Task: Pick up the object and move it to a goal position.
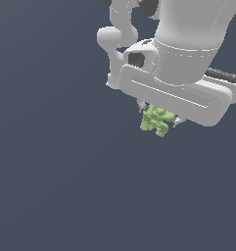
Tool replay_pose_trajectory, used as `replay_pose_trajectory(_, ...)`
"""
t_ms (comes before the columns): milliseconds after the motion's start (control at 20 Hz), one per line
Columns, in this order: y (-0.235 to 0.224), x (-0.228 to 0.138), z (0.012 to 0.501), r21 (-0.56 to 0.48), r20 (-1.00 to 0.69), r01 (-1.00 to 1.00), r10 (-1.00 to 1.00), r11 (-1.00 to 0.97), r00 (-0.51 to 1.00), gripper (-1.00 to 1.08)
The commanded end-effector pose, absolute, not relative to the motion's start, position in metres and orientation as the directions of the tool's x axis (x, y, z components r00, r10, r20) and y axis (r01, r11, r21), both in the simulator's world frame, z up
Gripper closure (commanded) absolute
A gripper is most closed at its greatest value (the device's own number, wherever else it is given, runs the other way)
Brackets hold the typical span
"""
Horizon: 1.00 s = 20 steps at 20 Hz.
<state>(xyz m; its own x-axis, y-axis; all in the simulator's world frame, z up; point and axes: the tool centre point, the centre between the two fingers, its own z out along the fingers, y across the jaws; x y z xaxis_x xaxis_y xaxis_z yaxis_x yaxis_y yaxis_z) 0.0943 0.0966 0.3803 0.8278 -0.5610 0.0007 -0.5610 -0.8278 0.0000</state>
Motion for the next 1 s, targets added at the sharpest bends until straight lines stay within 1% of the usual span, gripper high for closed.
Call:
replay_pose_trajectory(0, 0.098, 0.097, 0.391, 0.0, 0.0, -0.561, -0.561, -0.828, 0.828, 1.08)
replay_pose_trajectory(400, 0.102, 0.104, 0.411, 0.0, 0.0, -0.561, -0.561, -0.828, 0.828, 1.08)
replay_pose_trajectory(950, 0.103, 0.107, 0.419, 0.0, 0.0, -0.561, -0.561, -0.828, 0.828, 1.08)
